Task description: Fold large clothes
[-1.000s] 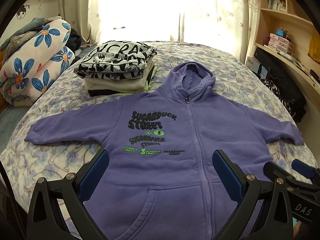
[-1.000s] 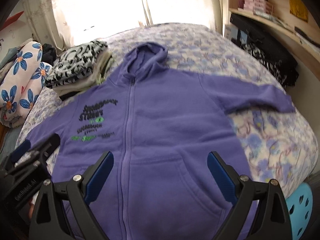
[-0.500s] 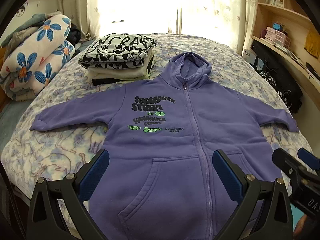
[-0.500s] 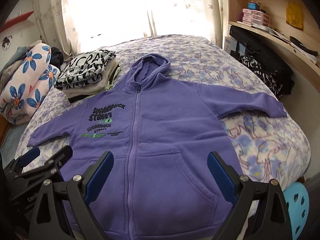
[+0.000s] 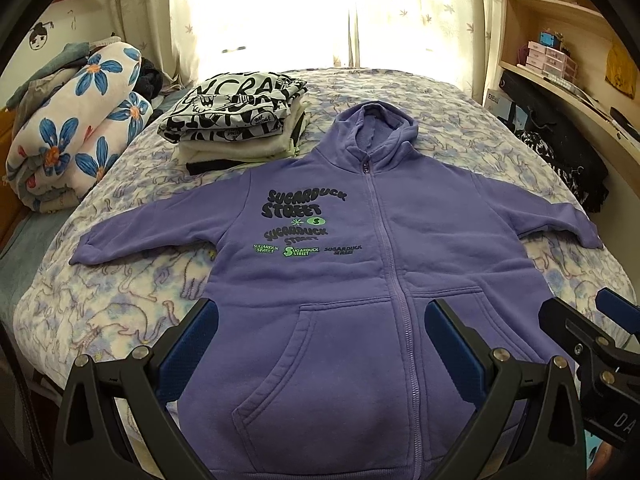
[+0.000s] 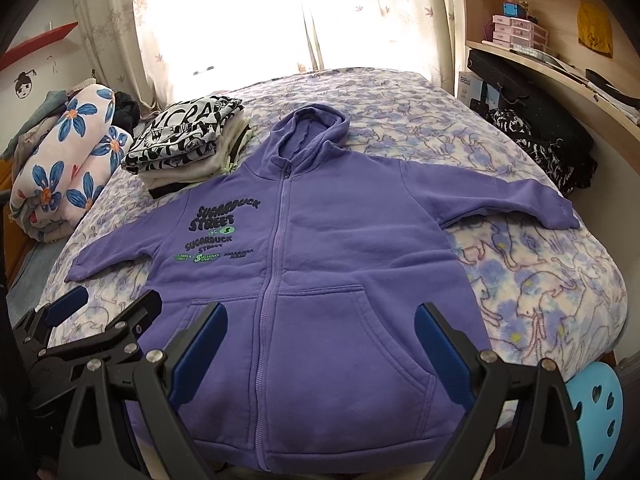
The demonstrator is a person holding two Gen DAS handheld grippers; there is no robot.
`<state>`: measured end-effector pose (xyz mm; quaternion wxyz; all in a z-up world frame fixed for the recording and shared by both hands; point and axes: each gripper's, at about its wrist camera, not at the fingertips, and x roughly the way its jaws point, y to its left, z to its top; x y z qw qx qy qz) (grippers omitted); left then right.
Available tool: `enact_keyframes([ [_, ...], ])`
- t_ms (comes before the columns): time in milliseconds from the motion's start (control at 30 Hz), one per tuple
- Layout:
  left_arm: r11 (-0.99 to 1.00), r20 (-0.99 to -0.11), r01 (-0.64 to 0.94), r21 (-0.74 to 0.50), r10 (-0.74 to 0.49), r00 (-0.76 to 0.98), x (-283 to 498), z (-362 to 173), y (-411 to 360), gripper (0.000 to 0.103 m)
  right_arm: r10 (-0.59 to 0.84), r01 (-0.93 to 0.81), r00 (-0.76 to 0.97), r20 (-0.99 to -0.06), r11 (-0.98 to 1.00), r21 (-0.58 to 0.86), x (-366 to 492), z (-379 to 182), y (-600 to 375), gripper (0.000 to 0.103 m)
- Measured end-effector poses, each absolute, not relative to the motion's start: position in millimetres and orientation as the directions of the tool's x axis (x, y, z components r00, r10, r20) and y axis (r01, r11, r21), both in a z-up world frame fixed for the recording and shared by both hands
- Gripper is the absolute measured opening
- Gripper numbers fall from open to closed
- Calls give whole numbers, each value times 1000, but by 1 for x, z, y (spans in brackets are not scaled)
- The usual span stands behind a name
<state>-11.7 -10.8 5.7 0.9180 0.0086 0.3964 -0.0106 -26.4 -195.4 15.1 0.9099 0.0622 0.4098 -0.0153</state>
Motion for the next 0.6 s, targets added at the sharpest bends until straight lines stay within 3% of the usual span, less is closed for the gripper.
enact_keyframes([
  [600, 999, -760, 40, -5, -30, 650, 4, 3, -20, 102, 32, 91, 640, -767, 989, 117, -16, 5, -206, 95],
])
